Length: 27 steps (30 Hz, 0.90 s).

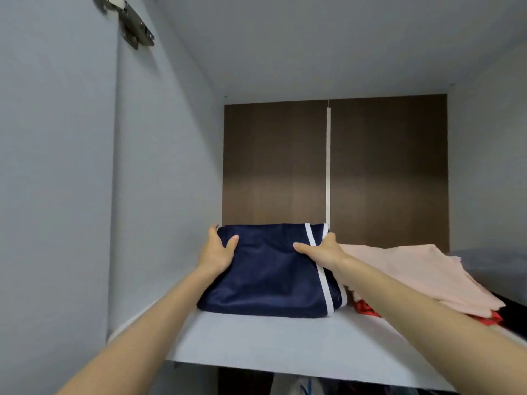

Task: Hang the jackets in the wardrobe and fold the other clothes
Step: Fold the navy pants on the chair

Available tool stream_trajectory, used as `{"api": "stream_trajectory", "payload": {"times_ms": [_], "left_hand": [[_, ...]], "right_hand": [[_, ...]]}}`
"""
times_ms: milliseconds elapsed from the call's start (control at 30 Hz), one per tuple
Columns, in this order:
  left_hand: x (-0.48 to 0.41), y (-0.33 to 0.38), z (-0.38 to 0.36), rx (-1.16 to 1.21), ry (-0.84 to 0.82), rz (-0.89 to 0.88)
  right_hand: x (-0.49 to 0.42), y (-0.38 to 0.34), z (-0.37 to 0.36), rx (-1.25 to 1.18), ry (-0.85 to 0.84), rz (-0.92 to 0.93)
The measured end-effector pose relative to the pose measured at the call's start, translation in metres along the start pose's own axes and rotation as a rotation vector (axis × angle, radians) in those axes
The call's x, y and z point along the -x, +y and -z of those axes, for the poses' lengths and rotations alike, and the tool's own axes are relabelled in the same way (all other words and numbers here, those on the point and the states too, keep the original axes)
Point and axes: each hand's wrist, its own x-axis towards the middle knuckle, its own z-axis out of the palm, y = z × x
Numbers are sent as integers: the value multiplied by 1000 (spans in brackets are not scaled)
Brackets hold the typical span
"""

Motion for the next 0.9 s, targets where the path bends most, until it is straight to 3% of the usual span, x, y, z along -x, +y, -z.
{"api": "stream_trajectory", "payload": {"times_ms": [100, 167, 267, 400, 567, 700, 800, 900], "left_hand": [[-15, -19, -19, -168, -187, 74], [-20, -27, -29, -316, -289, 130], [-23, -31, -41, -428, -378, 119], [-28, -28, -53, -512, -490, 88], [-29, -28, -56, -603, -540, 82], [-16, -21, -48, -711, -447, 133], [4, -8, -42, -774, -395, 76], [22, 6, -31, -644, -325, 24]], "right_hand": [[-15, 7, -6, 363, 77, 30], [-16, 9, -7, 611, 105, 179], [-12, 14, -13, 837, -93, 369], [-6, 27, -20, 1150, -294, 281], [6, 29, -21, 1265, -288, 249], [13, 40, -25, 1366, -165, 262], [24, 33, -20, 1306, -127, 375], [43, 21, -5, 1180, -125, 473]]}}
